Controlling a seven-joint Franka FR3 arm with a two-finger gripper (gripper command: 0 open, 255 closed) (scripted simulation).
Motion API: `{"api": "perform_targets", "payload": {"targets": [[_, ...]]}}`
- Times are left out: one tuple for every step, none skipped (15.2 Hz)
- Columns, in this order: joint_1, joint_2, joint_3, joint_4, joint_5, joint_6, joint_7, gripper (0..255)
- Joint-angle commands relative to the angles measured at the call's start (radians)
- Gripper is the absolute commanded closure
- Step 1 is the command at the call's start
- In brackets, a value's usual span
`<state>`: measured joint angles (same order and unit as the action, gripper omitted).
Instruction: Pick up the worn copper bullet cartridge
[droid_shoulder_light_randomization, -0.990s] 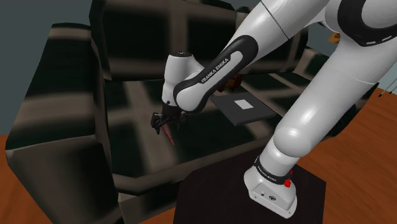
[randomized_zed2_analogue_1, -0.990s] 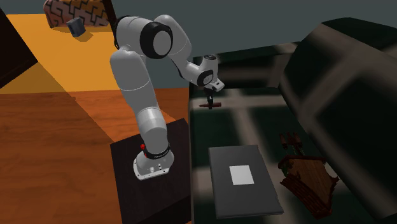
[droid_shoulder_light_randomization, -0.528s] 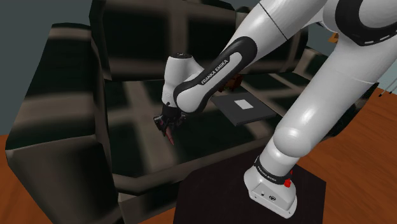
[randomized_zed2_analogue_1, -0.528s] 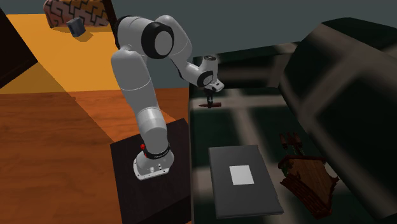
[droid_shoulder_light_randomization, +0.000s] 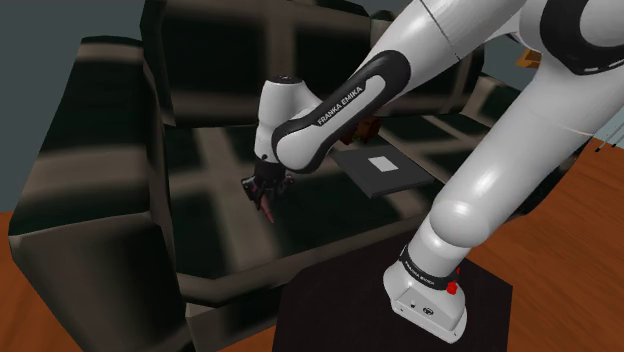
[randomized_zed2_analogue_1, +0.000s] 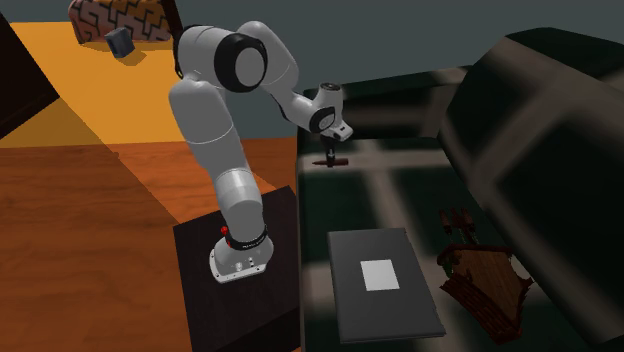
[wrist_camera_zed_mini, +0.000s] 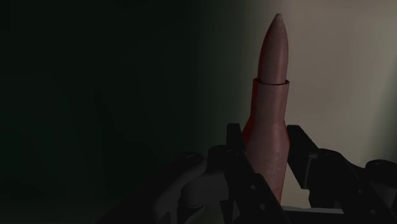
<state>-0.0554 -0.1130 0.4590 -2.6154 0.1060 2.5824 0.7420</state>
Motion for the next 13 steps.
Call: {"api": "perform_targets", "payload": {"targets": [[0.005, -0.033, -0.004, 0.005, 0.020, -0.036, -0.015, 255], [0.007, -0.047, -0.007, 0.008, 0.027, -0.052, -0.020, 255], [0.009, -0.060, -0.009, 0.012, 0.033, -0.069, -0.024, 255], [0.011, -0.072, -0.011, 0.017, 0.038, -0.085, -0.028, 255], [0.013, -0.085, -0.014, 0.021, 0.043, -0.102, -0.032, 255], [0.014, -0.097, -0.016, 0.026, 0.048, -0.118, -0.036, 255], [0.016, -0.109, -0.019, 0.031, 0.052, -0.134, -0.039, 255], [0.017, -0.120, -0.021, 0.036, 0.056, -0.151, -0.042, 255], [0.019, -0.131, -0.024, 0.042, 0.059, -0.167, -0.045, 255], [0.020, -0.142, -0.026, 0.047, 0.062, -0.183, -0.047, 255], [0.021, -0.152, -0.029, 0.053, 0.065, -0.199, -0.049, 255], [0.021, -0.154, -0.029, 0.054, 0.065, -0.201, -0.050, 255], [0.021, -0.154, -0.029, 0.054, 0.065, -0.201, -0.050, 255]]}}
